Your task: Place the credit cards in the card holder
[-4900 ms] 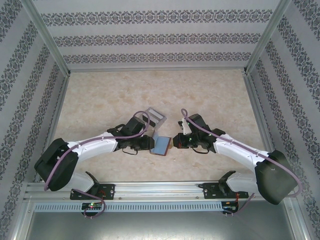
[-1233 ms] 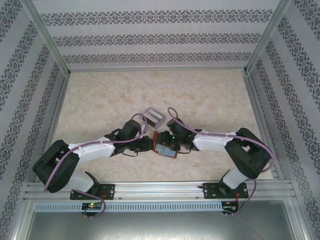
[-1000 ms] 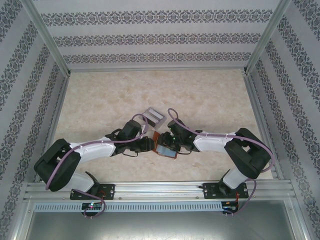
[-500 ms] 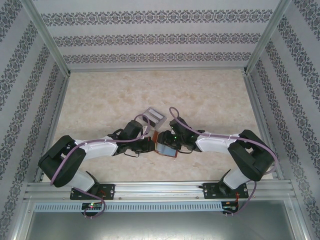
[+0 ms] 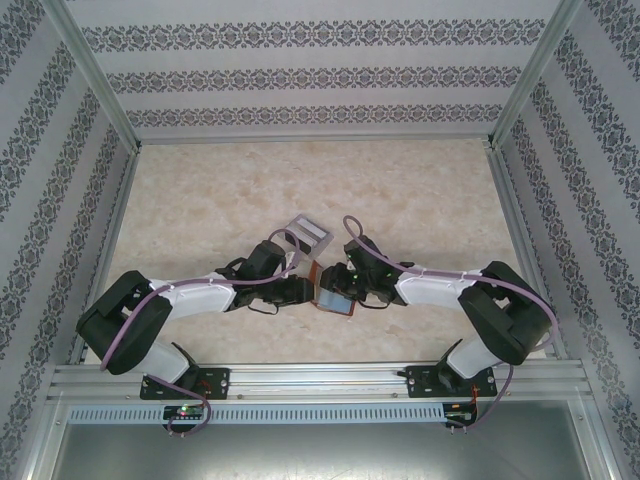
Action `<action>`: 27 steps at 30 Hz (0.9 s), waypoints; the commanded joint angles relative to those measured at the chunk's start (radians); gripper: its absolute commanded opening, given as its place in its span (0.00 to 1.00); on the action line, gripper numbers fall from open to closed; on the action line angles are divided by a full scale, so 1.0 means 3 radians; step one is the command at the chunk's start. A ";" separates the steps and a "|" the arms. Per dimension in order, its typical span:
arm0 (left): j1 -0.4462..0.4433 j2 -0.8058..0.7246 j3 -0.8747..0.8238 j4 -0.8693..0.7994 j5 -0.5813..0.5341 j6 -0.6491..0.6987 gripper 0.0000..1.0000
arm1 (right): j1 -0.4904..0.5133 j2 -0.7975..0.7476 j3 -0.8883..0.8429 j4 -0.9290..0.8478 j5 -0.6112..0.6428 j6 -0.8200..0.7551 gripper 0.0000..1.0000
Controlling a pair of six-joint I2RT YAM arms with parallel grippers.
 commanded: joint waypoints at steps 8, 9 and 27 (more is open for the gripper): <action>0.0024 0.0055 0.0077 0.0106 0.0101 0.0038 0.36 | -0.0041 -0.0055 -0.0028 0.0032 -0.0039 -0.0095 0.40; 0.0026 0.0062 0.0080 0.0082 0.0075 0.0043 0.31 | -0.0039 -0.0063 -0.0023 0.0024 -0.0038 -0.0106 0.40; 0.0026 0.0035 0.0094 -0.0121 -0.0118 -0.0105 0.18 | -0.0014 -0.0966 0.0024 -0.0954 0.0493 -0.0334 0.46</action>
